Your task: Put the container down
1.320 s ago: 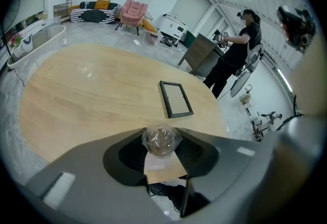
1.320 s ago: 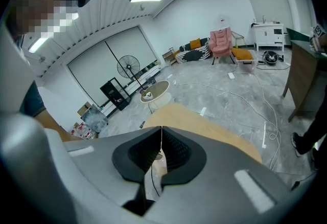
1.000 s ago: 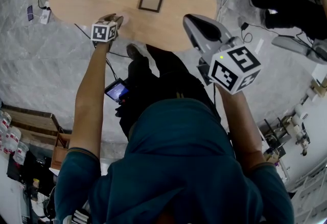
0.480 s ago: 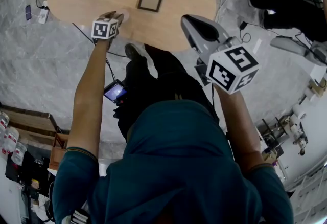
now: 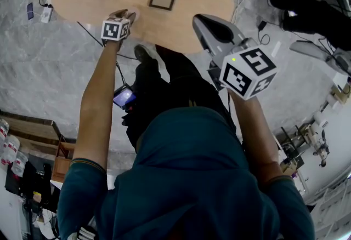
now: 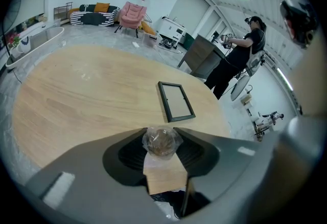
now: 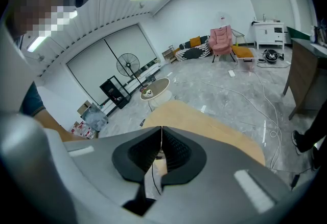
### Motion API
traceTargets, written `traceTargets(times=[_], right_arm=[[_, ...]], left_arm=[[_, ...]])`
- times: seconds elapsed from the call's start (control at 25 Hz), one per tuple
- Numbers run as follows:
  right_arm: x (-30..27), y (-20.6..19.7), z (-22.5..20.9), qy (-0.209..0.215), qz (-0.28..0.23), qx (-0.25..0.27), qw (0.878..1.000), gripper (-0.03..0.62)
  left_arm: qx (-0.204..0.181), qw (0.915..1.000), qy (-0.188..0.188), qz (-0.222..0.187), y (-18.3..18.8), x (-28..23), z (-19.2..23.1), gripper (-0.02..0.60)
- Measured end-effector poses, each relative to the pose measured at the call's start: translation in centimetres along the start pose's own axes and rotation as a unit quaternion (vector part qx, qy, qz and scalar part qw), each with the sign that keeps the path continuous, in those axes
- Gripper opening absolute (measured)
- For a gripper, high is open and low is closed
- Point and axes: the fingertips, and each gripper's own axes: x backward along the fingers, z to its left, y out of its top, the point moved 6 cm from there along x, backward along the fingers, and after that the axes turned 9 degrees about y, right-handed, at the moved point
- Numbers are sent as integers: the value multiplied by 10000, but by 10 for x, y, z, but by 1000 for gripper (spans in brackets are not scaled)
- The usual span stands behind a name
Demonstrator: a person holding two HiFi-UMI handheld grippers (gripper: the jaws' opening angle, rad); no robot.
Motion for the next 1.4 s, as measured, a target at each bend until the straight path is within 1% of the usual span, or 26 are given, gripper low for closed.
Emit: traceTargets(times=[0.12,0.24,0.4,0.56,0.72,0.84,1.0,1.16,1.28,1.4], right_arm=[[1,-1,1,38,23,7,10000,11],[6,2,-1,1,-20,47,10000,11],[7,1,3,-48,-51,67,10000,11],[6,5,8,29,-109,143,9998,11],[10,8,21,142,-164,230,9995,11],[6,13,37,263,-230,333,9988,11],[1,28,63,472,-382,540,9967,11],[11,47,92,619,-581,791,9932,11],[29,65,111,729,-776,1000,9893,11],[64,86,131,853,-980,1209,9841,11]], left_arm=[[-82,9999,40,63,-5,0,-5,153],[-212,9997,108,87,-2,-4,-9,156],[-169,9998,121,47,-5,2,-6,169],[-149,9996,109,-220,9,11,-3,224],[-244,9980,257,-532,27,42,-1,225],[-236,9948,468,-872,37,78,14,218],[-159,9882,795,-1304,45,139,42,207],[-76,9781,1114,-1757,48,208,54,185],[-28,9673,1396,-2119,50,267,55,173],[67,9529,1670,-2529,56,336,39,153]])
